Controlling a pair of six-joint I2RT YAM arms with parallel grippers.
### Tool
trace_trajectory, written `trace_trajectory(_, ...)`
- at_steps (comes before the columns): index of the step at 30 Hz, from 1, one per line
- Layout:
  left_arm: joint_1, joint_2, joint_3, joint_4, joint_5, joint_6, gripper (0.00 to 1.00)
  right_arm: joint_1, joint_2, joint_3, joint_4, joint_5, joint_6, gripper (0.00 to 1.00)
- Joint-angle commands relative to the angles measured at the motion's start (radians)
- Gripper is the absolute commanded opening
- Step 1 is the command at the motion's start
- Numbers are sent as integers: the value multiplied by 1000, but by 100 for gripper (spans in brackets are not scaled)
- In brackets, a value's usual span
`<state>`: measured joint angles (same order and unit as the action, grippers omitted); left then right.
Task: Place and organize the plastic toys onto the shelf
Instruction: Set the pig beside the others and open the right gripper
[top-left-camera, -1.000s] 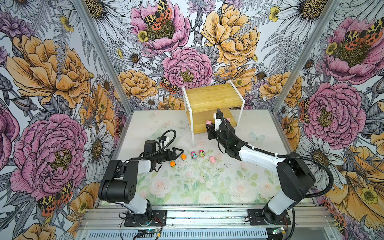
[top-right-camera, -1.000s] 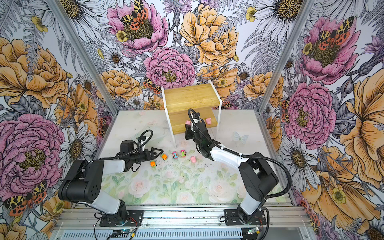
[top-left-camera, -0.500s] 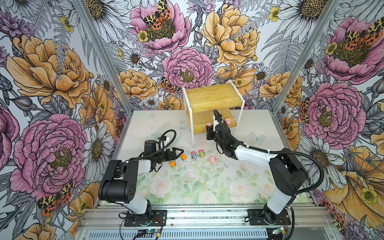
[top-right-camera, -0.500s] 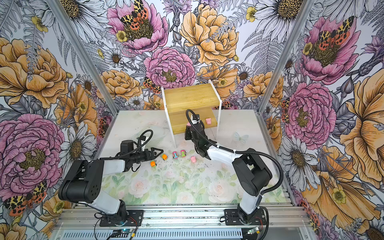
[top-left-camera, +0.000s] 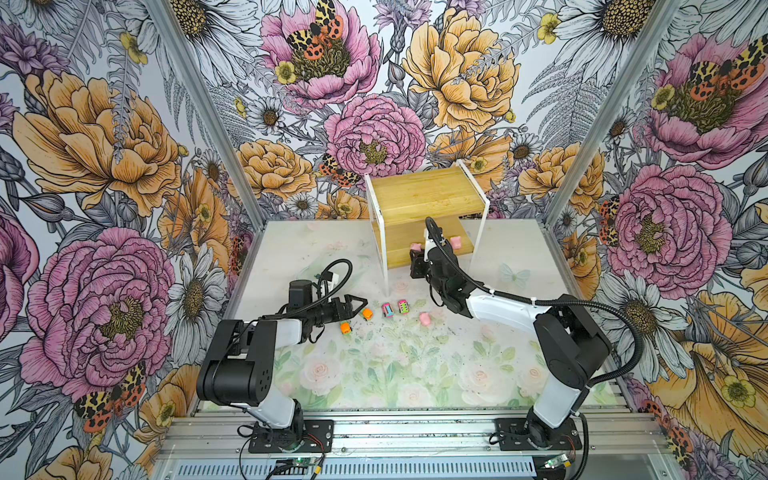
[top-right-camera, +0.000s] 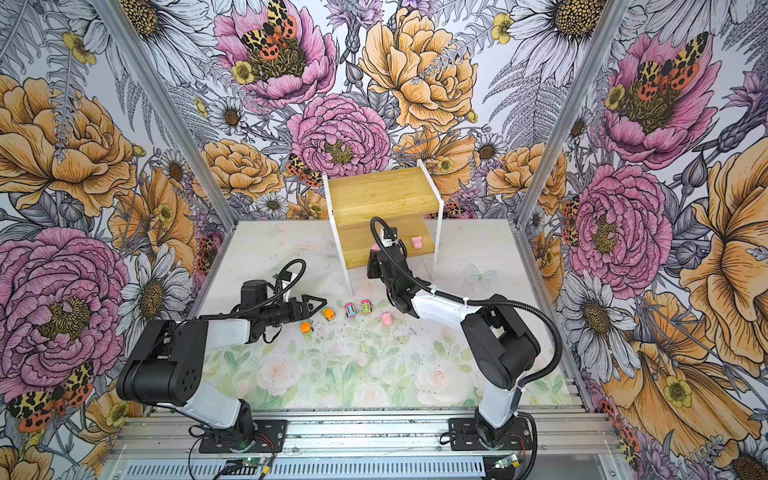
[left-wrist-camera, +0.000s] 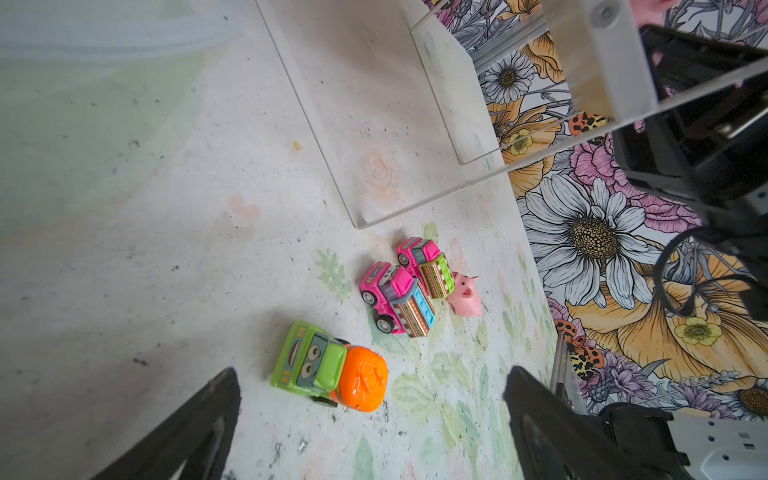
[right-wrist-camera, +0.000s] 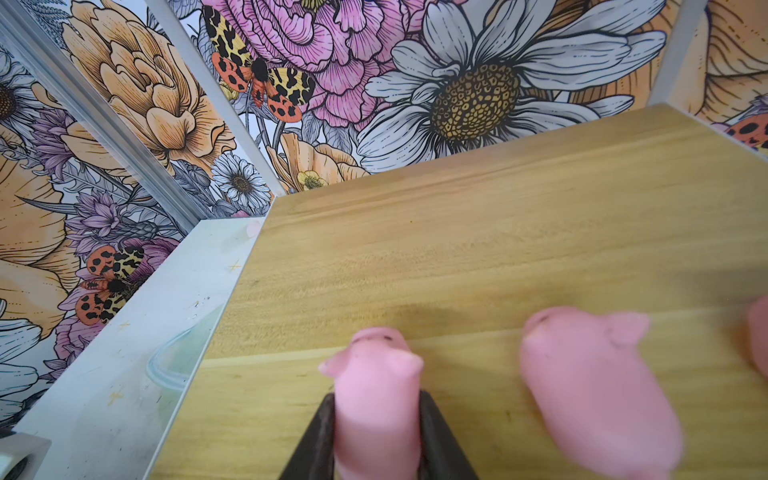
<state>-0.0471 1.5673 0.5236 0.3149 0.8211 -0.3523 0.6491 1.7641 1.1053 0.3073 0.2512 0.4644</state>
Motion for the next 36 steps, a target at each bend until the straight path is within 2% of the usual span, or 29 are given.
trace_trajectory(1,12,17,22,5,17,3,99,8,15,22,13,22,17,34)
trace_trajectory(17,12,18,24,1,16,3,99,12,2,-7,15,33,28,40)
trace_trajectory(25,12,20,24,0,15,3,99,12,-16,-24,8,27,28,48)
trace_trajectory(36,12,20,26,0,14,3,99,27,-142,-107,-90,-47,-4,56)
